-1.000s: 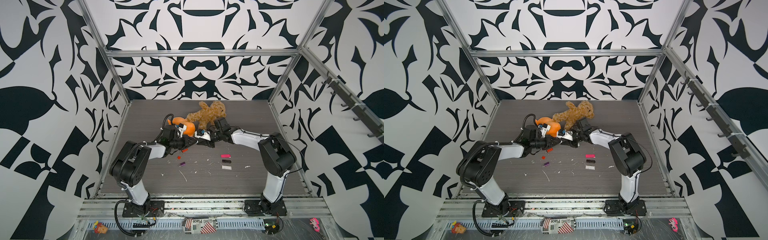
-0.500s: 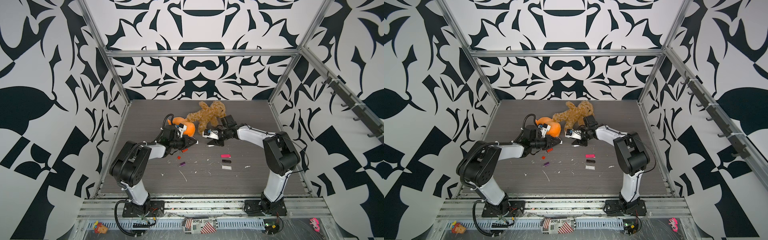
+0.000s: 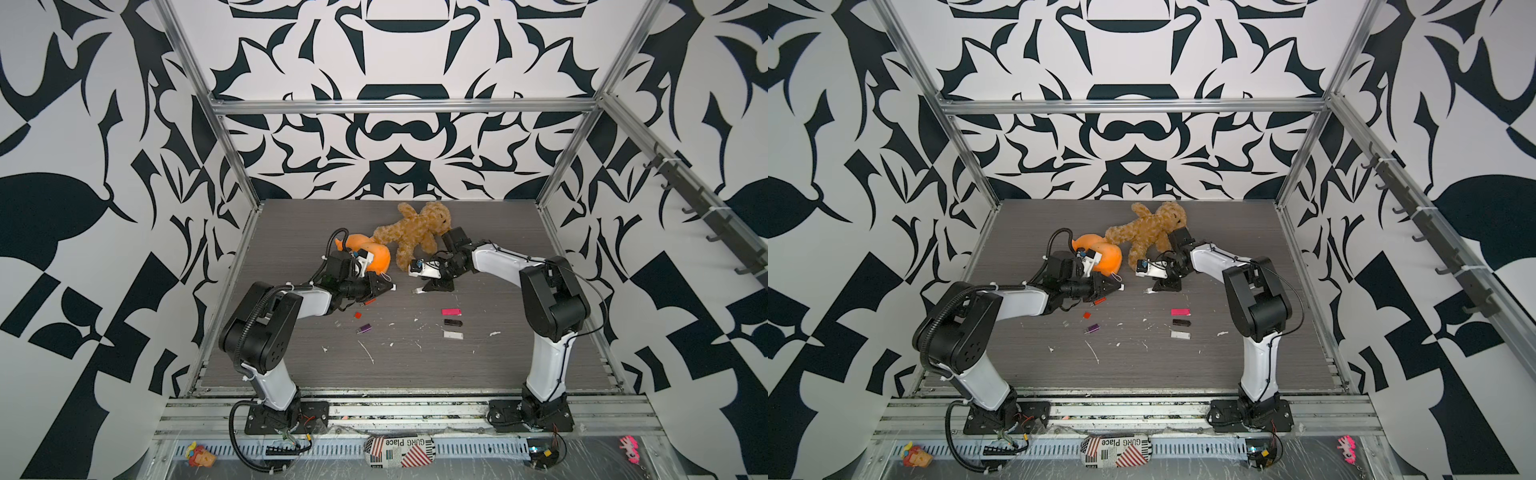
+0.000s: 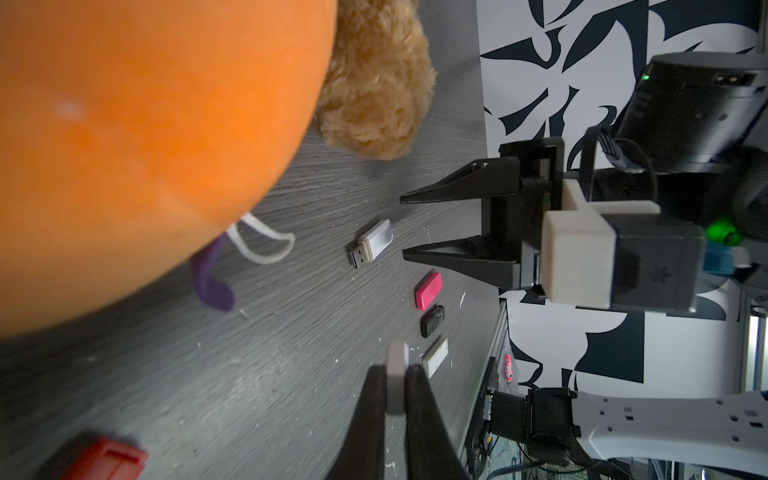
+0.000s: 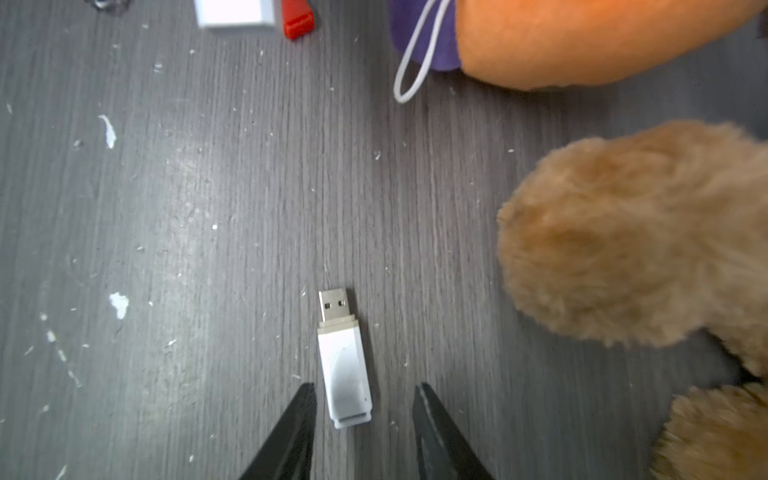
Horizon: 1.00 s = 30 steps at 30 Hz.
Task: Close the usb drive cover
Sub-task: Pick up the USB drive from the center of the board.
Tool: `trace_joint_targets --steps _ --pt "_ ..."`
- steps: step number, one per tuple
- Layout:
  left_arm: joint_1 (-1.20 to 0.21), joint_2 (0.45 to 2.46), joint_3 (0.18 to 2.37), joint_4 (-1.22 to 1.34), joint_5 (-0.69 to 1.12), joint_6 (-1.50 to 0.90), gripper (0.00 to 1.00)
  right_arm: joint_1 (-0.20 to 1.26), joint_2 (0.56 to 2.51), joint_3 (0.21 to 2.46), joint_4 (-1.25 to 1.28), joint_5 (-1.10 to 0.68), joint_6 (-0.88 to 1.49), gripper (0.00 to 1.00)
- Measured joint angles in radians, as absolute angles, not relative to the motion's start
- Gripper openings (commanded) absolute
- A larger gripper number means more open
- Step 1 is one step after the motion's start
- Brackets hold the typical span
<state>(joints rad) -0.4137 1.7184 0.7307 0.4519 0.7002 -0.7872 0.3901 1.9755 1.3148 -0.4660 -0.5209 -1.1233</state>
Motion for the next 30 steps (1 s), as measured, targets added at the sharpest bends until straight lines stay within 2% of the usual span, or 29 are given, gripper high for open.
trace_joint_targets --steps 10,30 --pt "-0.414 1.718 0.731 0.437 0.697 -0.784 0.09 0.390 2.037 1.362 -0.520 -0.516 -1.138 0.41" --pt "-0.414 1.718 0.746 0.429 0.692 -0.784 0.09 0.402 2.084 1.432 -0.606 -0.512 -1.169 0.17"
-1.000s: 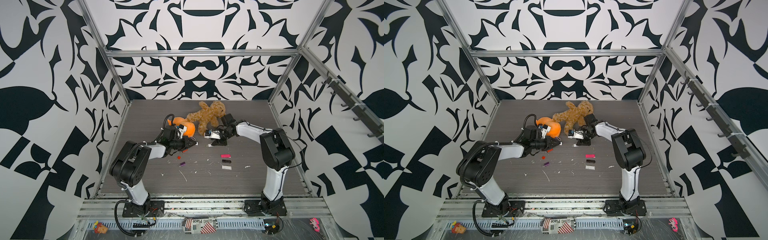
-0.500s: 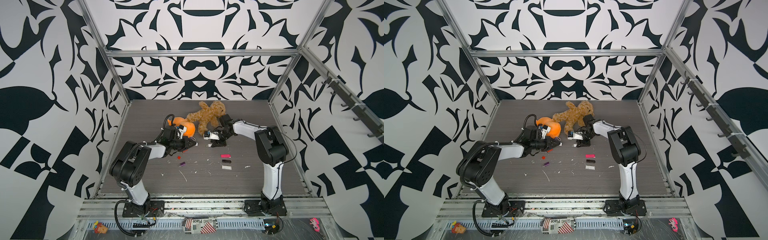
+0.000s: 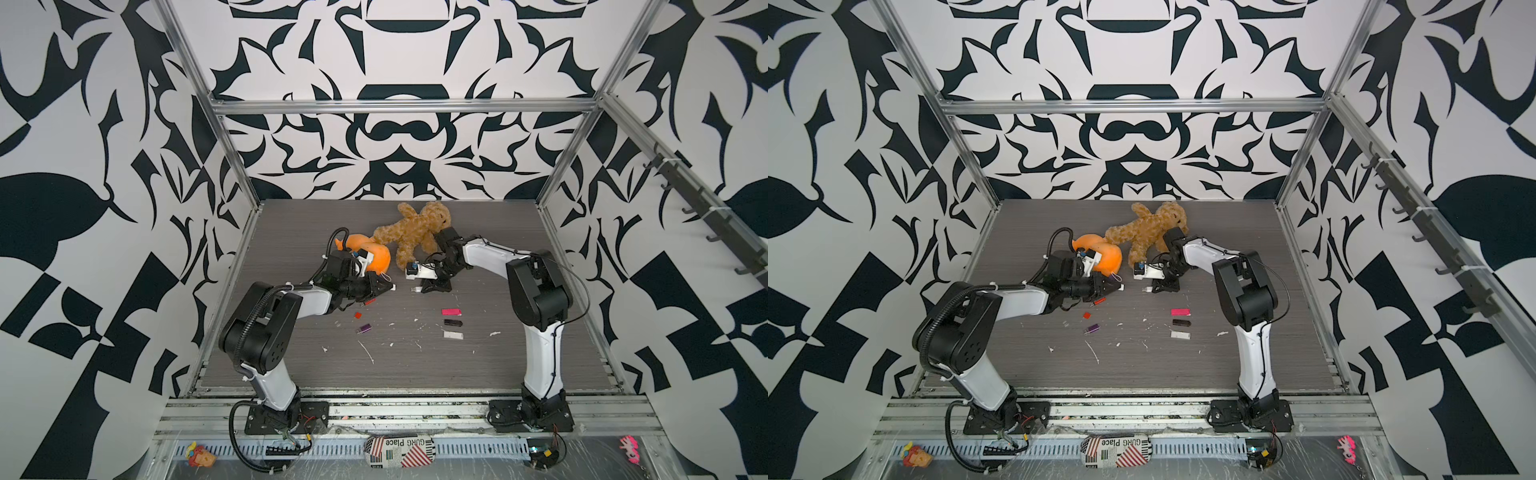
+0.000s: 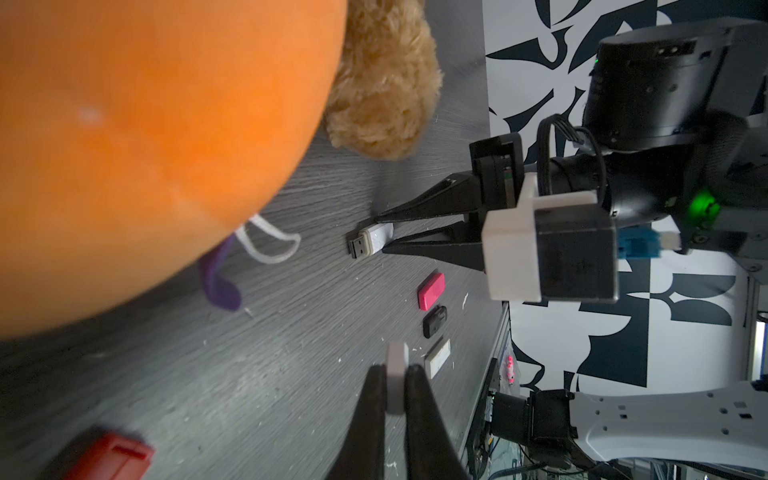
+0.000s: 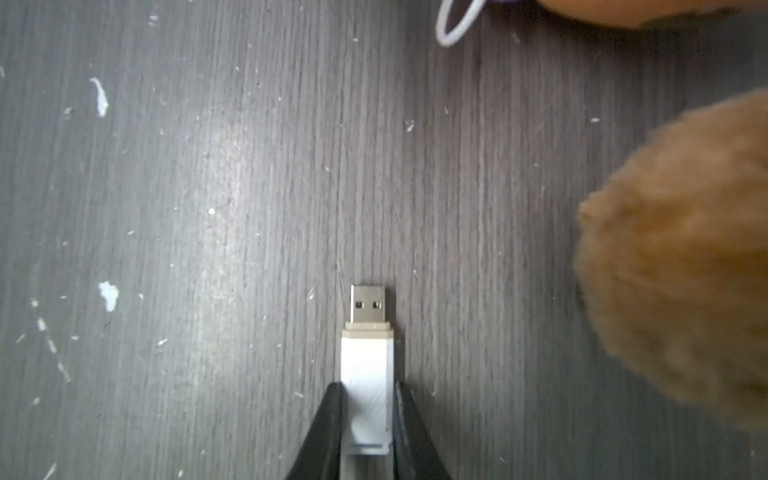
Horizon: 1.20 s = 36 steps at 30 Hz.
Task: Close the usb drive cover
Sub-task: Pick up the USB drive from the center of the board, then close the cover of the USB drive.
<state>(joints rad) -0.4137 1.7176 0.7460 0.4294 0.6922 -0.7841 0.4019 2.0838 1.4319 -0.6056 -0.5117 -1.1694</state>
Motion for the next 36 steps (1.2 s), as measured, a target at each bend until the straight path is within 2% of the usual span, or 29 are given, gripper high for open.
trace_joint_targets --steps 8,16,26,36 --pt "-0.414 1.718 0.751 0.434 0.692 -0.791 0.10 0.409 1.946 1.241 -0.463 -0.551 -1.077 0.12" --pt "-0.414 1.718 0.751 0.476 0.693 -0.821 0.10 0.445 1.745 0.991 -0.147 -0.587 -0.899 0.12" --pt "-0.416 1.718 0.750 0.513 0.696 -0.846 0.10 0.528 1.727 0.877 0.144 -0.528 -0.762 0.11" --pt "-0.423 1.718 0.748 0.513 0.696 -0.845 0.10 0.526 1.727 0.859 0.266 -0.493 -0.697 0.11"
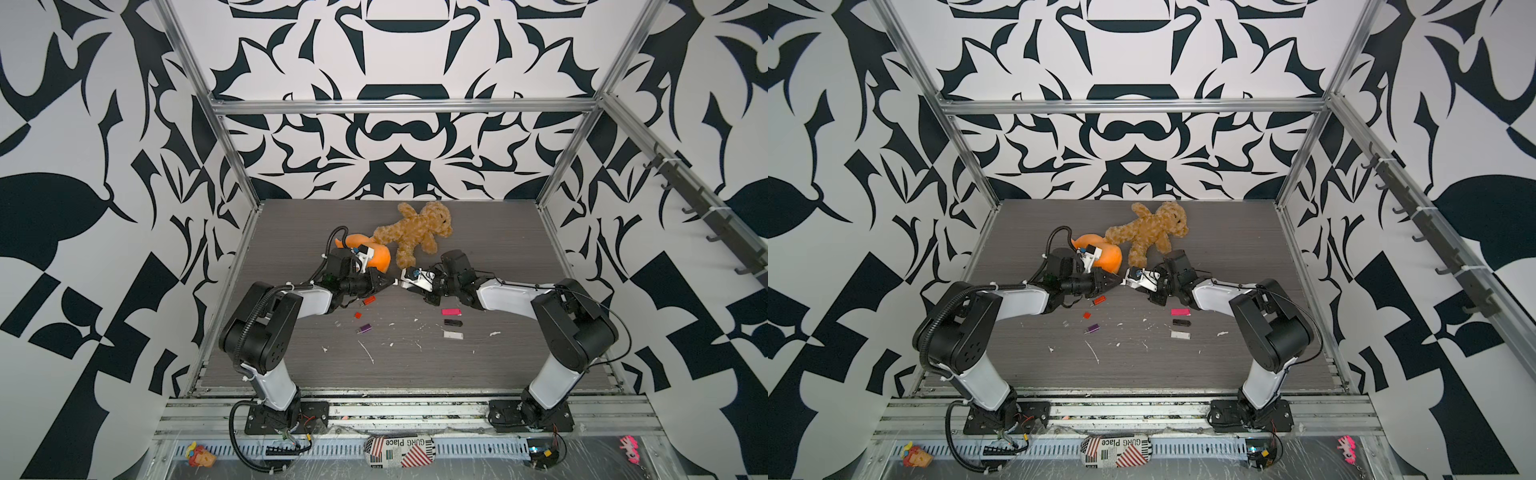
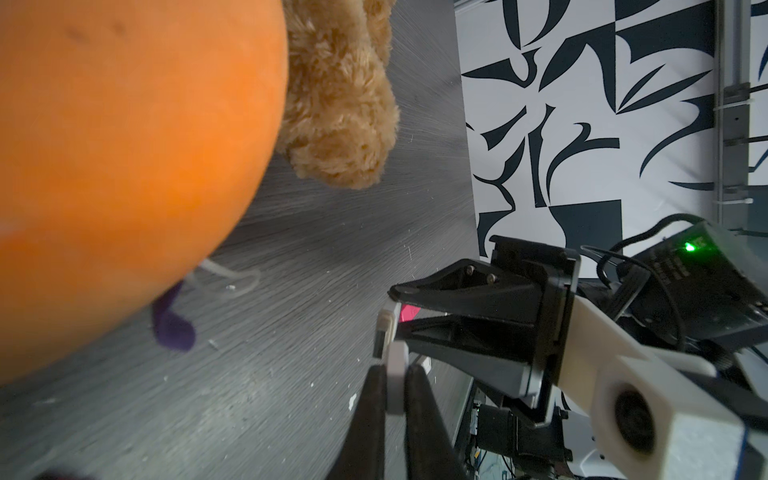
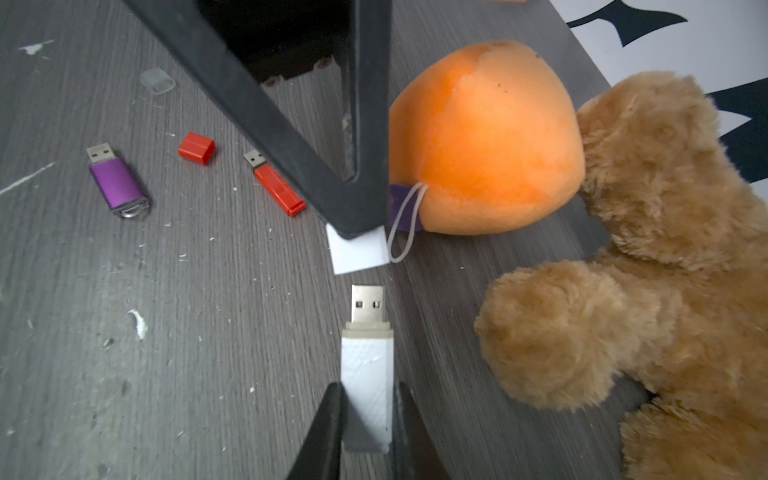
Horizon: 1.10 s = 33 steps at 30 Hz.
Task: Close the usb drive cover
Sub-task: Close the cover of the USB drive.
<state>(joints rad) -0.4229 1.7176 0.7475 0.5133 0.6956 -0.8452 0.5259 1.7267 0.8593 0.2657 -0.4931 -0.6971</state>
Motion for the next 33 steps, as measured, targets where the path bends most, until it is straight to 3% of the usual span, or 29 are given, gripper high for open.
trace_joint_targets --steps 33 --pt "-0.432 1.716 0.744 0.505 0.651 -0.823 0.10 0.525 1.727 0.834 0.314 -0.535 -0.652 0.08"
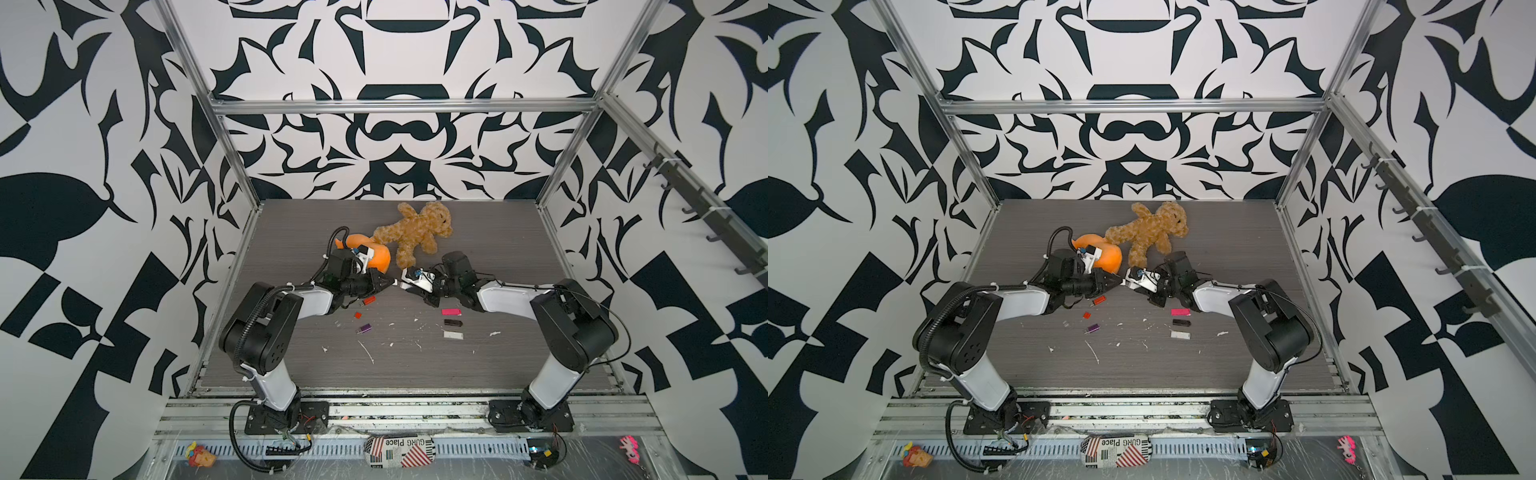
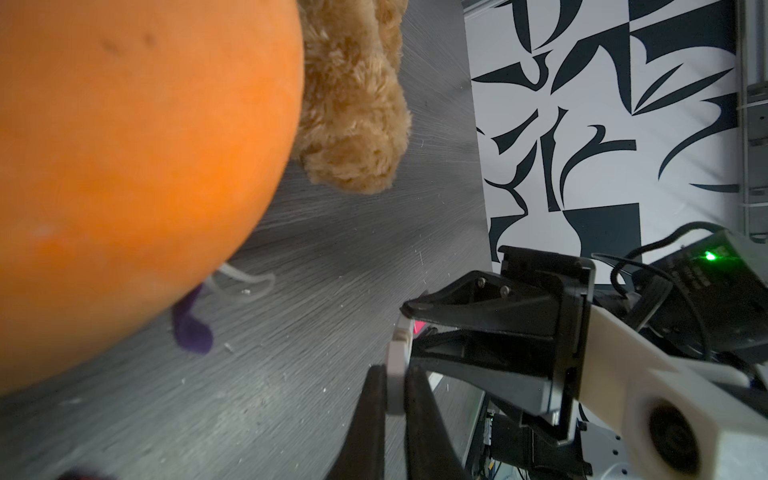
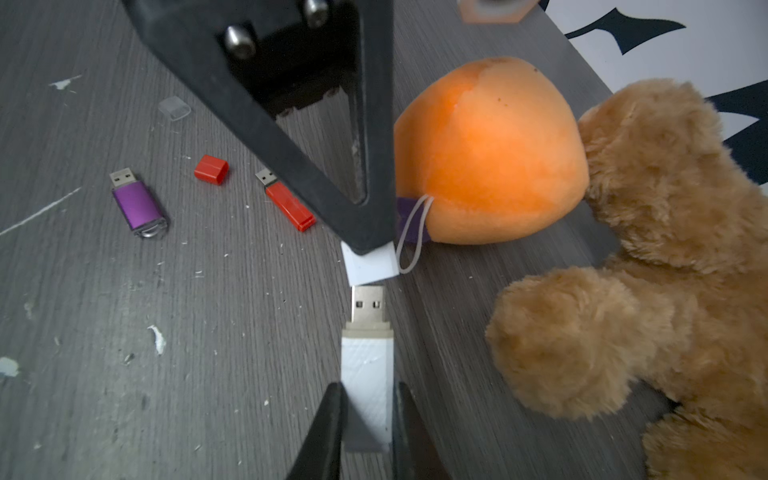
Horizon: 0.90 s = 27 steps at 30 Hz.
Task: Close the usb drive cover
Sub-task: Close the cover of the USB drive.
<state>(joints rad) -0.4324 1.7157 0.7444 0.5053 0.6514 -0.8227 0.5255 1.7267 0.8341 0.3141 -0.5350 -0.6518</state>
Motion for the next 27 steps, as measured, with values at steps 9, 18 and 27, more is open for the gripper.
trace_joint_targets --steps 9,18,27 --pt "-0.432 1.716 0.744 0.513 0.659 -0.823 0.10 0.525 1.727 0.831 0.320 -0.539 -0.638 0.08" --pt "-0.432 1.716 0.744 0.509 0.662 -0.806 0.10 0.523 1.727 0.831 0.319 -0.547 -0.631 0.08" --pt "-0.448 1.716 0.744 0.481 0.657 -0.766 0.10 0.521 1.727 0.826 0.322 -0.580 -0.630 0.08"
